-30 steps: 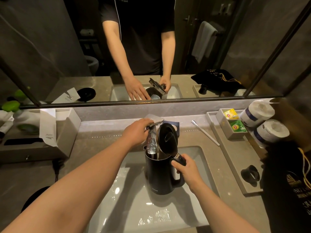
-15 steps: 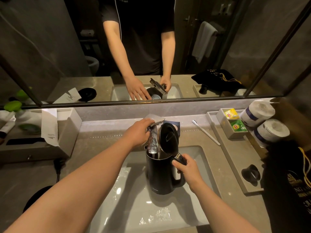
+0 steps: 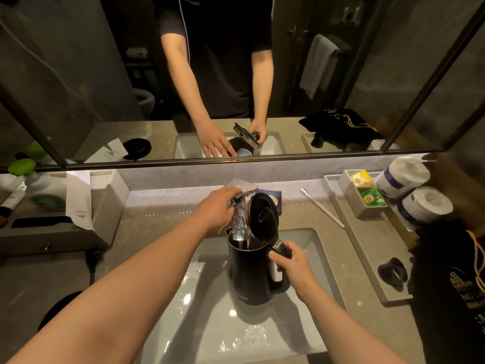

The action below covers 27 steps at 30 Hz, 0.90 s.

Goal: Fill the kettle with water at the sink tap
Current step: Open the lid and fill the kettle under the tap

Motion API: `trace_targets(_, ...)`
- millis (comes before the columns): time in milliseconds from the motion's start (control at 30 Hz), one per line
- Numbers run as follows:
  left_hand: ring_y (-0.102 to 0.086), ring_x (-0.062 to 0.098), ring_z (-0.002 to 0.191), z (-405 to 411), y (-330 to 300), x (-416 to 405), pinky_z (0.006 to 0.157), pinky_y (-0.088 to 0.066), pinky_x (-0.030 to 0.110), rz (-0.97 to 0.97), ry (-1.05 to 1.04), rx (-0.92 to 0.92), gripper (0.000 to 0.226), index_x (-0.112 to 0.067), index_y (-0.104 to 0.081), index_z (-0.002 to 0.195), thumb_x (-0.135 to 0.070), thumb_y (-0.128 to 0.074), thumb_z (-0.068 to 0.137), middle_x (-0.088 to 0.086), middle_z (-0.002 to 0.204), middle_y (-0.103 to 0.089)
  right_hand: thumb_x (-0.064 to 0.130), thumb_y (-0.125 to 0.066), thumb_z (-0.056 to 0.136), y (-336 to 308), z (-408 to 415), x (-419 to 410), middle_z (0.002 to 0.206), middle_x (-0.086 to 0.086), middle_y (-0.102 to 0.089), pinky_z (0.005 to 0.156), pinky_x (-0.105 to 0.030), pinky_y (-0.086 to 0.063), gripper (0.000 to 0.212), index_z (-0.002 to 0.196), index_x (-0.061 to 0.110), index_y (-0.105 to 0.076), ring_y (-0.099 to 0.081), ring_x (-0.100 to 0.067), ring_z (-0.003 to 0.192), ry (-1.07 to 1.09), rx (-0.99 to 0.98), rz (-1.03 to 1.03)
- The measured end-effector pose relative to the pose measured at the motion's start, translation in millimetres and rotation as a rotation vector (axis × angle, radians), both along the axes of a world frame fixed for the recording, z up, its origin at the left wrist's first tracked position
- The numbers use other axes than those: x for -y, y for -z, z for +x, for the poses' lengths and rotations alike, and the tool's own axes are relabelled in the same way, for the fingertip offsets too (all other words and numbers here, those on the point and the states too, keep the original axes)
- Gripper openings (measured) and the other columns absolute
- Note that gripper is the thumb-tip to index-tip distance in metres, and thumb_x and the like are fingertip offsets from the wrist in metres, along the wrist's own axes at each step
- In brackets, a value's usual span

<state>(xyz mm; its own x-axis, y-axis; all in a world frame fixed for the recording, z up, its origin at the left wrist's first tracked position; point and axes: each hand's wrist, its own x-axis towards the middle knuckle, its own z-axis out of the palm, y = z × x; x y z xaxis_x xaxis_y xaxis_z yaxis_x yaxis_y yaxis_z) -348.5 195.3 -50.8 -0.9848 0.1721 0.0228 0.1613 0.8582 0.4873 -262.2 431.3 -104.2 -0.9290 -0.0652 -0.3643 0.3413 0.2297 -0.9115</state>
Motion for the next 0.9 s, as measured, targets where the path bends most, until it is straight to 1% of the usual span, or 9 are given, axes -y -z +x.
trace_targets(233, -0.044, 0.023, 0.128, 0.9, 0.3, 0.3, 0.100, -0.041, 0.041, -0.015, -0.004, 0.009, 0.053, -0.029, -0.043, 0.137, -0.016, -0.057, 0.087, -0.003, 0.146, -0.045, 0.018, -0.070, 0.088, -2.3, 1.4, 2.3, 0.088, -0.001, -0.064, 0.073, -0.034, -0.049, 0.010, 0.095, 0.016, -0.062, -0.059, -0.021, 0.080, 0.008, 0.010, -0.001)
trace_targets(400, -0.044, 0.023, 0.128, 0.6, -1.1, 0.7, 0.099, -0.041, 0.041, -0.015, 0.003, 0.021, 0.053, -0.028, -0.043, 0.137, -0.016, -0.055, 0.087, -0.004, 0.146, -0.044, 0.018, -0.070, 0.088, -1.0, 1.6, 1.1, 0.088, -0.002, -0.065, 0.066, -0.029, -0.050, 0.012, 0.096, 0.014, -0.062, -0.059, -0.020, 0.078, 0.012, 0.018, 0.003)
trace_targets(500, -0.044, 0.024, 0.127, 1.2, -1.7, 0.2, 0.097, -0.041, 0.040, -0.013, 0.002, 0.023, 0.053, -0.028, -0.043, 0.137, -0.016, -0.055, 0.087, -0.003, 0.145, -0.045, 0.018, -0.071, 0.087, -0.4, 1.4, 0.4, 0.086, -0.004, -0.065, 0.065, -0.029, -0.050, 0.011, 0.093, 0.015, -0.062, -0.059, -0.020, 0.076, 0.017, 0.016, 0.002)
trace_targets(733, -0.044, 0.025, 0.127, 1.7, -1.2, 0.2, 0.097, -0.042, 0.042, -0.026, 0.004, 0.036, 0.055, -0.028, -0.040, 0.139, -0.017, -0.055, 0.087, -0.004, 0.147, -0.042, 0.017, -0.071, 0.087, -2.7, 2.2, -0.7, 0.087, -0.004, -0.065, 0.068, -0.031, -0.049, 0.015, 0.097, 0.010, -0.062, -0.059, -0.021, 0.077, 0.014, 0.017, -0.005)
trace_targets(900, -0.043, 0.025, 0.129, 1.9, -1.4, -1.0, 0.099, -0.042, 0.043, -0.037, -0.003, 0.057, 0.057, -0.029, -0.038, 0.141, -0.019, -0.054, 0.088, -0.005, 0.150, -0.039, 0.016, -0.070, 0.088, -3.5, 3.4, -0.1, 0.089, -0.002, -0.065, 0.069, -0.031, -0.050, 0.014, 0.098, 0.012, -0.062, -0.059, -0.021, 0.080, 0.015, 0.016, -0.009)
